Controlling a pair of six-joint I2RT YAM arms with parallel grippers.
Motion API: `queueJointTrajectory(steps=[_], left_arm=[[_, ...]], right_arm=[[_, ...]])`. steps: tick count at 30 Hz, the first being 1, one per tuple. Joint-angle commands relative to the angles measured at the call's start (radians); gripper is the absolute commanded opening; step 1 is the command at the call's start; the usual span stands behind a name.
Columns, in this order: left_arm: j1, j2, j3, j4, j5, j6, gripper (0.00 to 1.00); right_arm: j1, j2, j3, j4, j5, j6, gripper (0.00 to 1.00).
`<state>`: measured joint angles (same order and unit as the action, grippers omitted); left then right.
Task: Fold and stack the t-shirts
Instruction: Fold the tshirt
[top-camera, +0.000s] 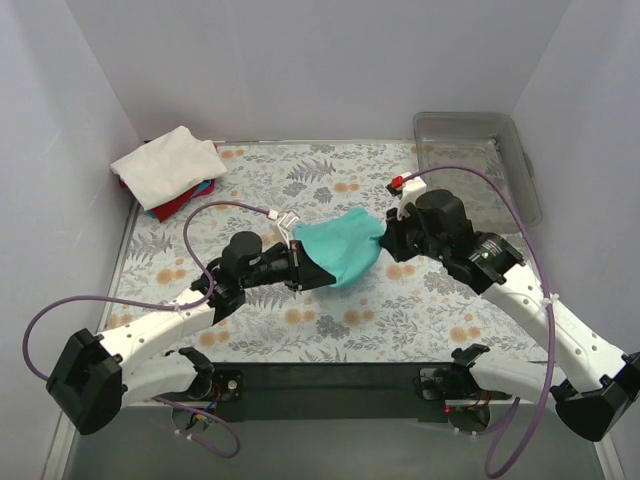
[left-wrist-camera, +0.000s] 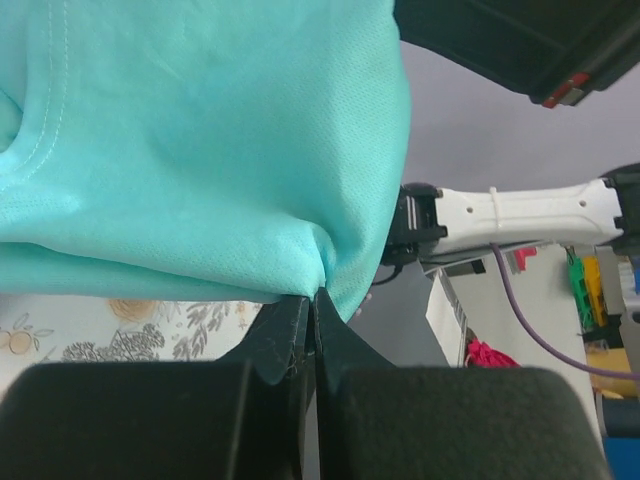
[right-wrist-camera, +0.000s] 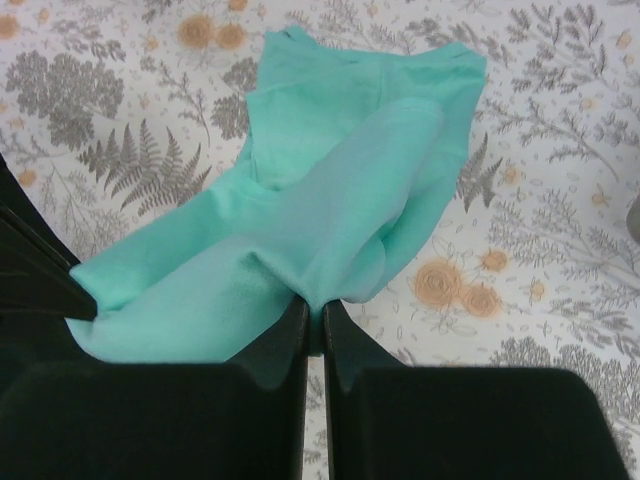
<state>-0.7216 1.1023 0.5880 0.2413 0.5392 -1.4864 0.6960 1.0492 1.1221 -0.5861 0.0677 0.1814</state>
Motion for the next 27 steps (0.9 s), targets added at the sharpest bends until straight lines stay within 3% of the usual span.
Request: queueJointTrajectory(steps=[1, 9, 12, 17, 27], left_arm=[[-0.006, -0.09, -0.025, -0.089, 0.073, 0.025, 0.0], [-0.022, -0.134, -0.053, -0.145, 0.123, -0.008, 0.0], [-0.024, -0.117, -0.069, -0.126, 0.069, -0.02, 0.0], [-0.019, -0.053, -0.056, -0.03, -0.027, -0.025, 0.0], [0.057, 0.087, -0.028, 0.096, -0.058, -0.043, 0.0]], right_arm=[[-0.001, -0.055, -0.001, -0.117, -0.022, 0.016, 0.01], [0.0, -0.11, -0.021, -0.224, -0.089, 0.043, 0.01], [0.0, -0.092, -0.027, -0.218, -0.072, 0.03, 0.01], [-0.003, 0.004, 0.016, -0.166, 0.059, 0.003, 0.01], [-0.046, 0.251, 0.094, -0.037, 0.072, -0.048, 0.01]])
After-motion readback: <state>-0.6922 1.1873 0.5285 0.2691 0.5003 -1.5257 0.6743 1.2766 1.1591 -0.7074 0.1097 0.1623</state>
